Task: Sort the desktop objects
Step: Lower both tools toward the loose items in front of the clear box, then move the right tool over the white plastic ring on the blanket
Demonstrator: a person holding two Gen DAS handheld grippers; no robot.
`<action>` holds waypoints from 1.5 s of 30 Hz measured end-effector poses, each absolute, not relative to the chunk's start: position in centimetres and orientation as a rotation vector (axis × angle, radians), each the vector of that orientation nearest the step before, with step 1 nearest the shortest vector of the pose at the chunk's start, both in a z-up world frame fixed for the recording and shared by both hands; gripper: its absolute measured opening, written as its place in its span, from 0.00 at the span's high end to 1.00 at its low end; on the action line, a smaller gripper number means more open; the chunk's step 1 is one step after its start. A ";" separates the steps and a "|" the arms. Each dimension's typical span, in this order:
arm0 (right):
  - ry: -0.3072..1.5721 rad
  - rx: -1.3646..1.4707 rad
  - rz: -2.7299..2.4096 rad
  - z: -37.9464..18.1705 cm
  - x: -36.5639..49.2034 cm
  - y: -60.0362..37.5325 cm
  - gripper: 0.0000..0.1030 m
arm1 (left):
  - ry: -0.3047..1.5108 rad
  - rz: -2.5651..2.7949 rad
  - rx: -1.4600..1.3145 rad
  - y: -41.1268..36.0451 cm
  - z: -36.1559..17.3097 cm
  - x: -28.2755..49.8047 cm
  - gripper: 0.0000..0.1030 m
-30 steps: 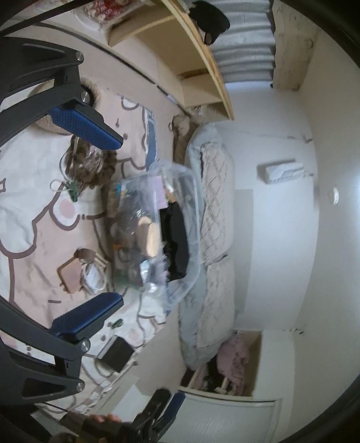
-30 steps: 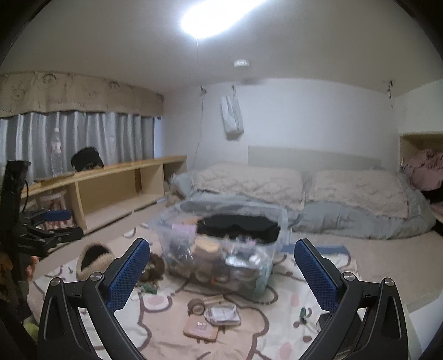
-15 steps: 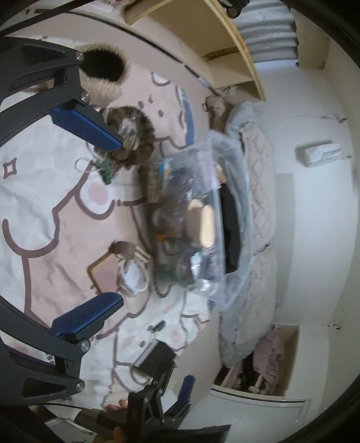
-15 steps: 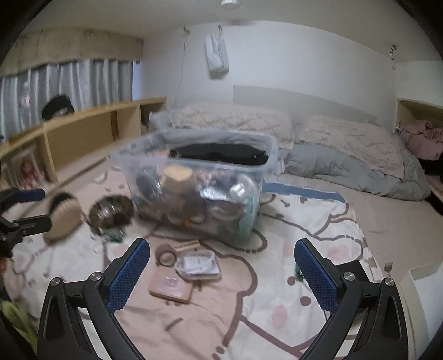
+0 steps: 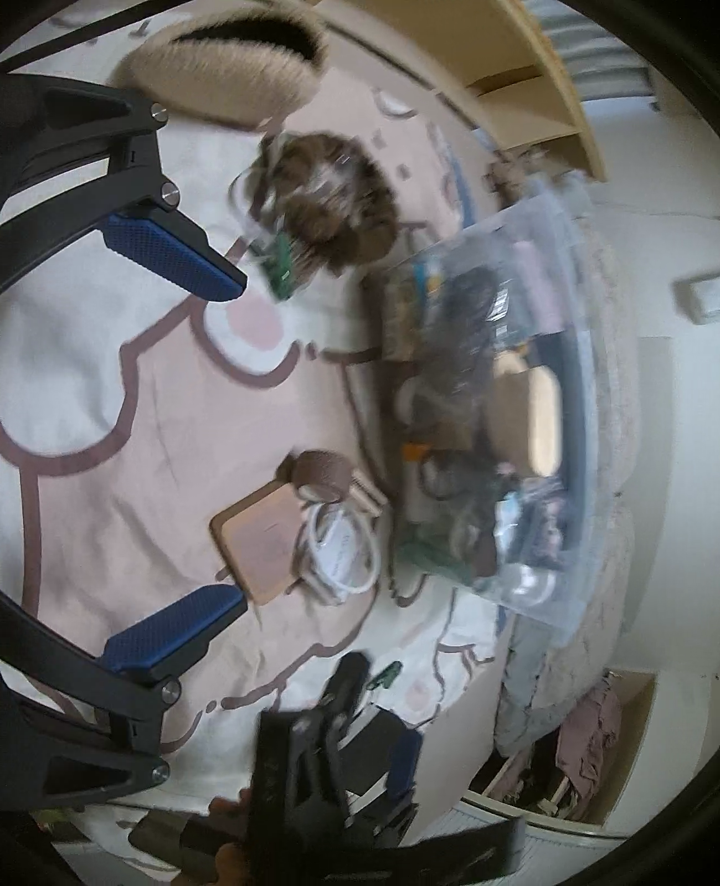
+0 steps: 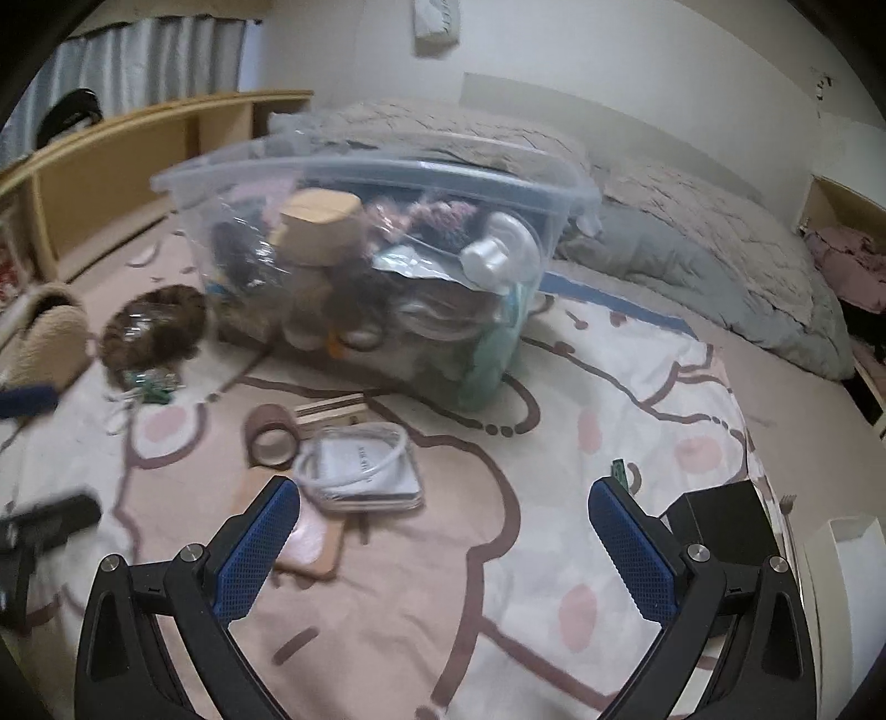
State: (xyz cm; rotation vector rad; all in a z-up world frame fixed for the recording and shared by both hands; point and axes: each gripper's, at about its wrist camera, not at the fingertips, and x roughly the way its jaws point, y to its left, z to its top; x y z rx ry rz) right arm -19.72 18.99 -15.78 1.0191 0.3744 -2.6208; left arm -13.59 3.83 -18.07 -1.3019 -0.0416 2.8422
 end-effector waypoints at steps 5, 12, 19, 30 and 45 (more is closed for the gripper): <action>0.340 1.128 -2.630 -18.0 -22.8 18.1 0.00 | -0.084 2.802 -1.370 4.1 -20.1 -15.0 0.00; 0.338 1.286 -2.587 -21.3 -25.8 16.5 0.00 | -0.118 2.791 -1.439 3.1 -22.0 -16.0 0.00; 0.303 1.419 -2.590 -22.7 -28.2 16.8 0.00 | -0.188 2.812 -1.448 1.6 -22.2 -17.1 0.00; 0.332 1.667 -2.558 -24.9 -26.3 23.6 0.00 | -0.137 2.783 -1.493 2.9 -23.5 -17.5 0.00; 0.155 1.604 -2.510 -22.7 -24.9 25.5 0.00 | -0.049 2.674 -1.453 9.8 -23.6 -18.4 0.00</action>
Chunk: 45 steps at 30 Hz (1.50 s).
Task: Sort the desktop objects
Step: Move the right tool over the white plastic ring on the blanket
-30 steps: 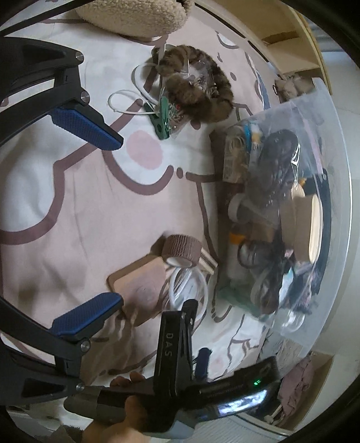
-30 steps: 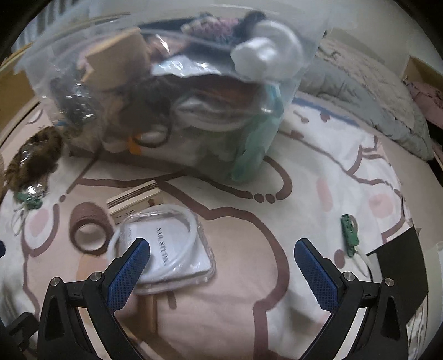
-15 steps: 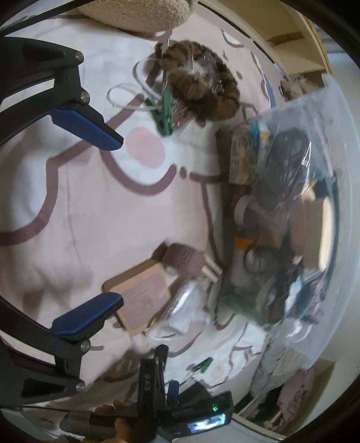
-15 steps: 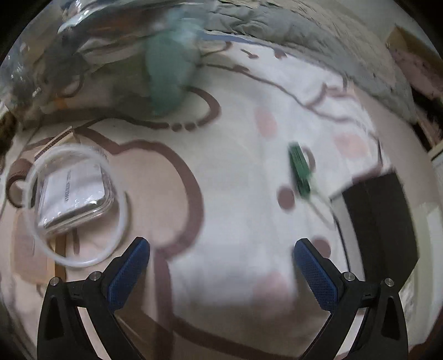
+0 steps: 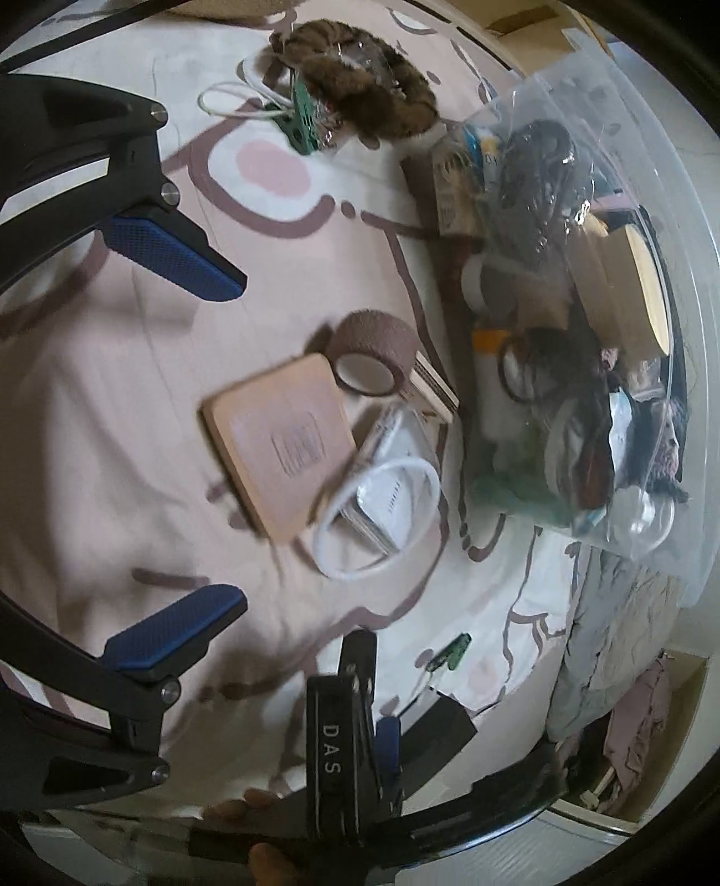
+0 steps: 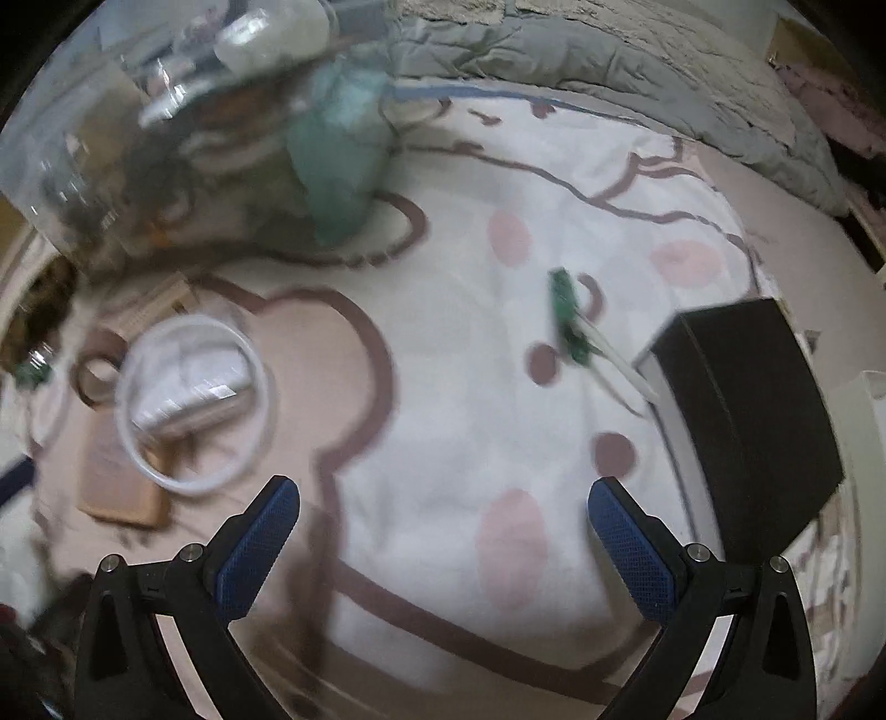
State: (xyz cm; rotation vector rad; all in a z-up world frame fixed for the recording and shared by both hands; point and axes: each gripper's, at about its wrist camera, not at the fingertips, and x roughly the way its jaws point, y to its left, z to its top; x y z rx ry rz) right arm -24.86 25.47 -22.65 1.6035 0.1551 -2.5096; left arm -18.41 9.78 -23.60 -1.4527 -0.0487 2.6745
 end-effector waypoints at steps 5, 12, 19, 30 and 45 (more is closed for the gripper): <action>0.106 1.572 -2.448 -22.6 -25.6 23.2 0.00 | -0.094 2.676 -1.493 10.1 -24.5 -19.4 0.00; 0.132 1.661 -2.406 -24.3 -26.8 21.0 0.00 | -0.177 2.664 -1.584 9.7 -26.3 -20.5 0.00; 0.268 1.695 -2.418 -25.2 -27.1 20.8 0.00 | -0.181 2.687 -1.593 10.3 -26.8 -21.5 0.00; 0.239 1.727 -2.415 -25.3 -26.5 24.4 0.00 | -0.003 2.749 -1.599 11.4 -27.7 -22.5 0.00; 0.268 1.538 -2.445 -25.3 -22.8 25.9 0.00 | -0.001 2.648 -1.600 10.5 -27.8 -21.9 0.00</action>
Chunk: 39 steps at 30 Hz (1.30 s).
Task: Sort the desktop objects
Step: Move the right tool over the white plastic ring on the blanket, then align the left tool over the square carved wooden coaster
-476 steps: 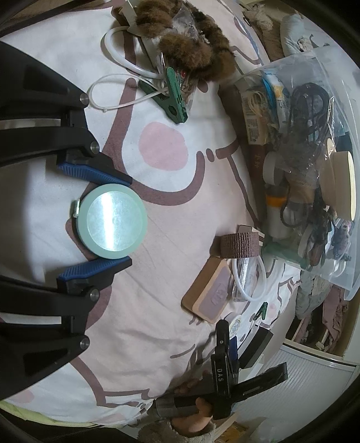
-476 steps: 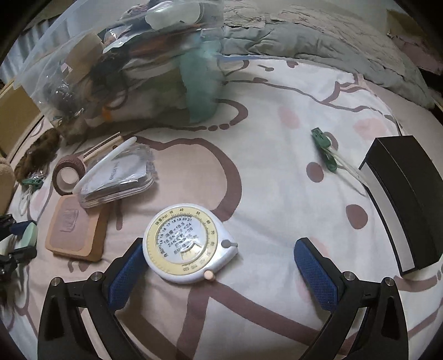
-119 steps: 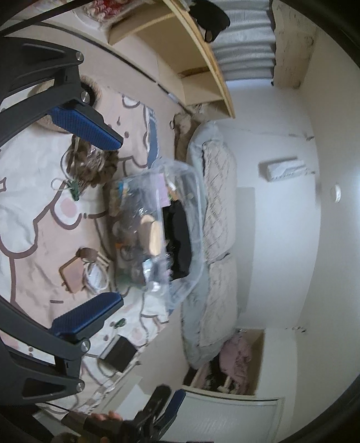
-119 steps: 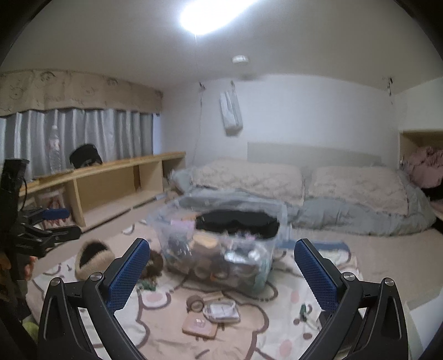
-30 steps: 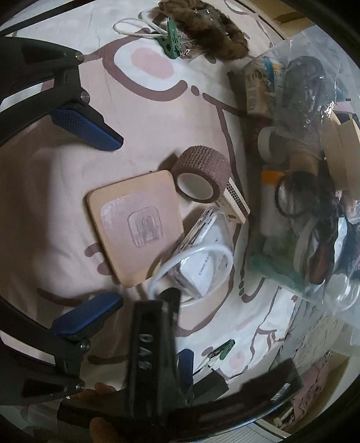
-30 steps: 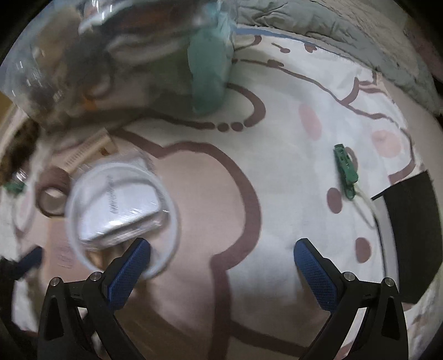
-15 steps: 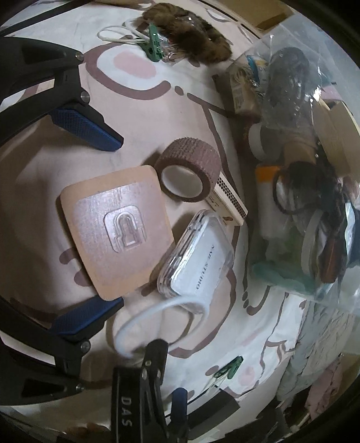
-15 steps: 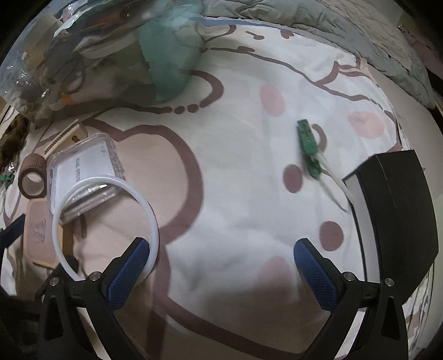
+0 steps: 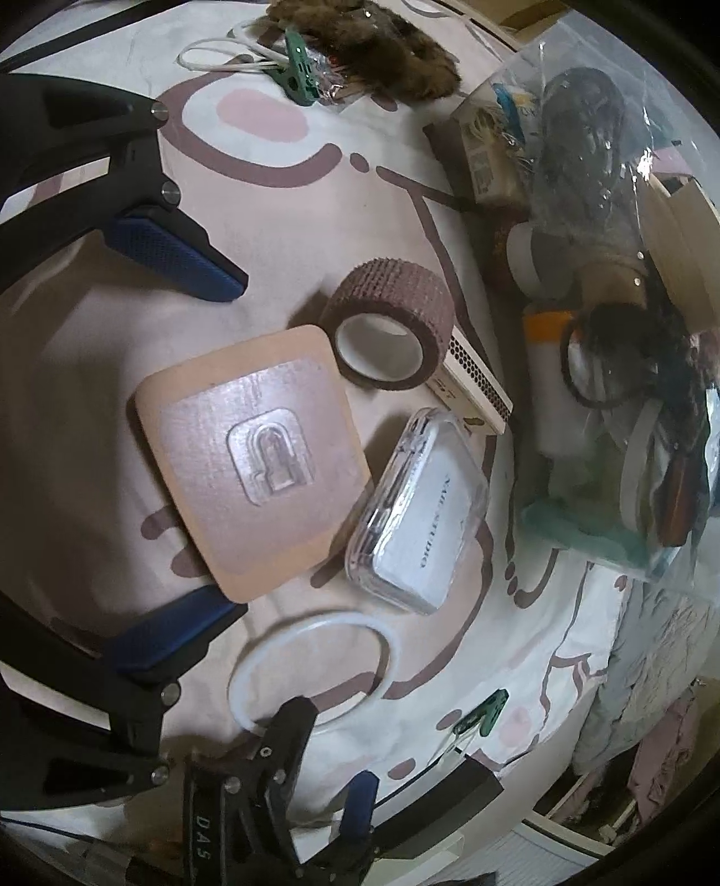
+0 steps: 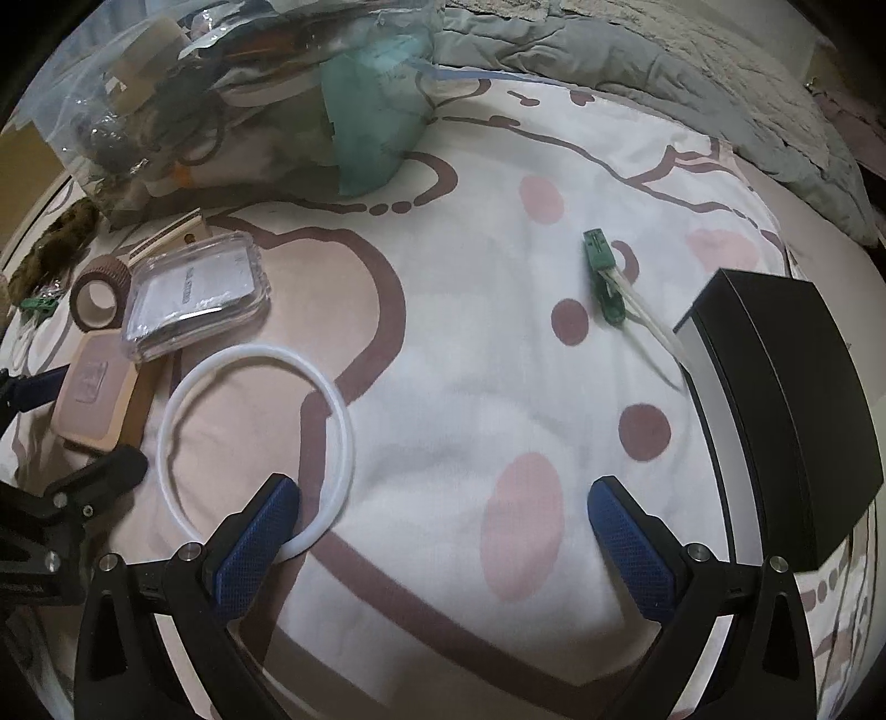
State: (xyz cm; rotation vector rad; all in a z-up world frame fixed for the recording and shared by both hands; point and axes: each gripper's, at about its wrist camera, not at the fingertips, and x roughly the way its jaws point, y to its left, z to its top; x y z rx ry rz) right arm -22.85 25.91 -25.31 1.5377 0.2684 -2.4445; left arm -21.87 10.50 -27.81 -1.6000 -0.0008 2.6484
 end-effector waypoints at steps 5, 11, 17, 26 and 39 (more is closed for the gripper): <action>0.290 1.527 -2.423 -25.4 -21.3 26.6 0.00 | 0.016 2.636 -1.582 10.3 -27.6 -21.6 0.06; 0.398 1.515 -2.317 -25.7 -20.0 26.3 0.00 | -0.191 2.612 -1.598 9.0 -27.2 -21.8 0.06; 0.470 1.523 -2.237 -25.6 -19.0 26.1 0.00 | -0.260 2.661 -1.657 9.7 -27.1 -22.6 0.05; 0.538 1.474 -2.124 -25.5 -16.7 26.5 0.00 | -0.026 2.679 -1.639 11.3 -27.4 -23.2 0.17; 0.459 1.378 -2.183 -25.7 -15.5 28.4 0.00 | 0.031 2.561 -1.515 8.7 -27.0 -19.8 0.17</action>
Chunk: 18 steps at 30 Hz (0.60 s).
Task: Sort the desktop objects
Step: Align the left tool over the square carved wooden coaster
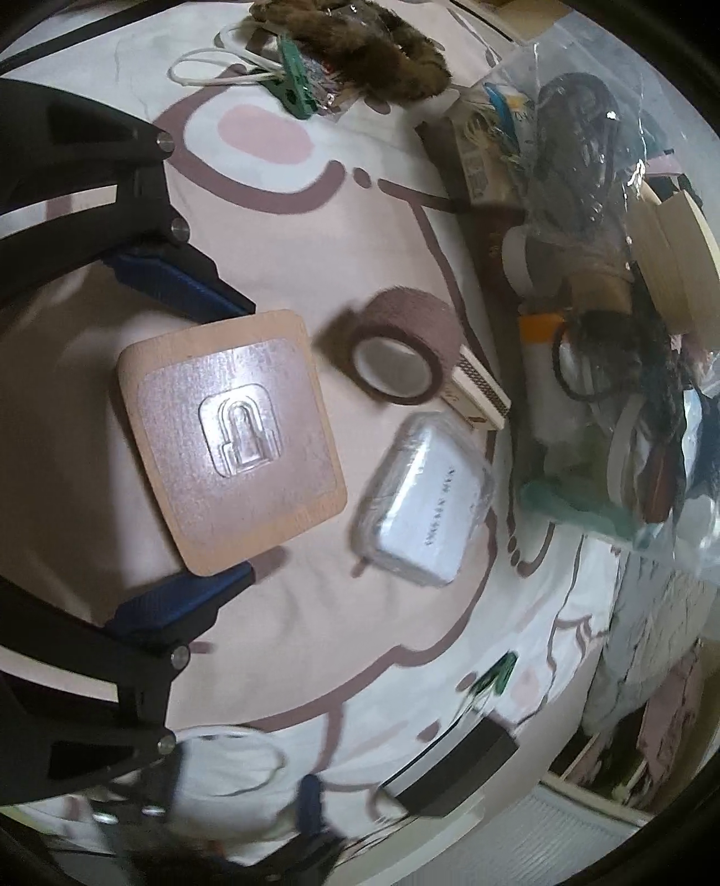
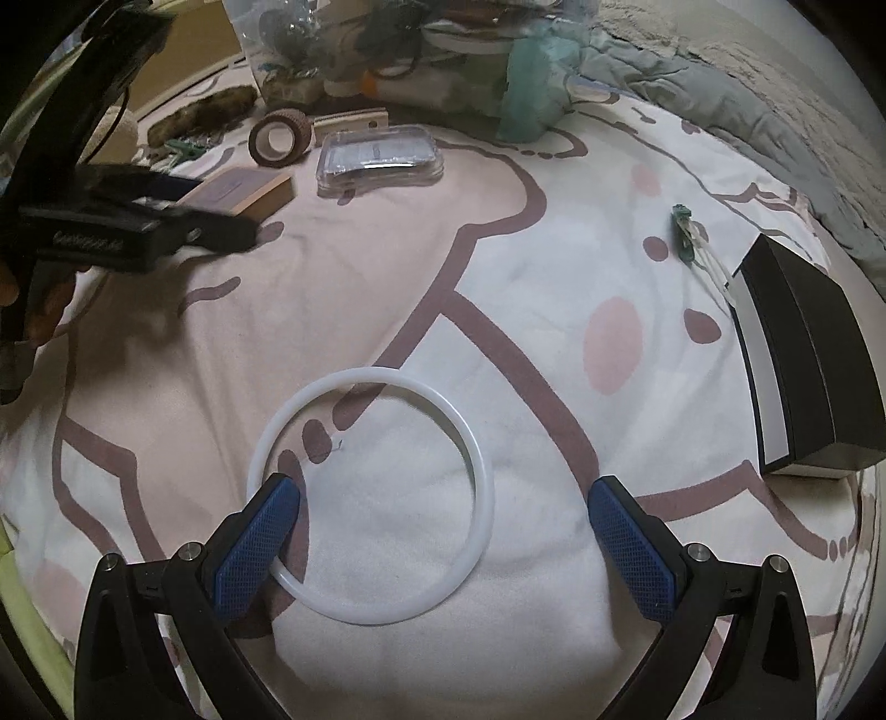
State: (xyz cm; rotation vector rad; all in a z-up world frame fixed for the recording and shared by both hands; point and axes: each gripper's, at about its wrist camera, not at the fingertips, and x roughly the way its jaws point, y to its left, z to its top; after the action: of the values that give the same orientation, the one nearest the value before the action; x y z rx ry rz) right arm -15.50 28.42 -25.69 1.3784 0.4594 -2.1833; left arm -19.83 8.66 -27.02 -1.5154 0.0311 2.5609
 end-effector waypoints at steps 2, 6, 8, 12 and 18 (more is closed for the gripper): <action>0.454 1.368 -2.193 -25.4 -14.5 27.7 0.00 | 0.055 2.543 -1.490 8.2 -27.1 -18.7 0.17; 0.453 1.358 -2.204 -25.5 -14.8 27.6 0.00 | 0.114 2.502 -1.450 7.6 -27.2 -16.5 0.21; 0.452 1.358 -2.208 -25.5 -14.8 27.5 0.00 | 0.126 2.482 -1.438 7.2 -27.3 -15.5 0.23; 0.449 1.362 -2.219 -25.5 -14.5 27.5 0.00 | 0.155 2.440 -1.417 6.5 -27.3 -13.8 0.23; 0.437 1.423 -2.243 -25.4 -14.8 27.2 0.00 | 0.207 2.384 -1.393 5.6 -27.3 -12.0 0.24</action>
State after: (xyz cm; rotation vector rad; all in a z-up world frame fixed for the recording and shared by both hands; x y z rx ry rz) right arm -14.82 27.18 -25.40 1.4227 0.4365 -2.2428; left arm -11.98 5.58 -27.27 -1.3935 0.2069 2.3844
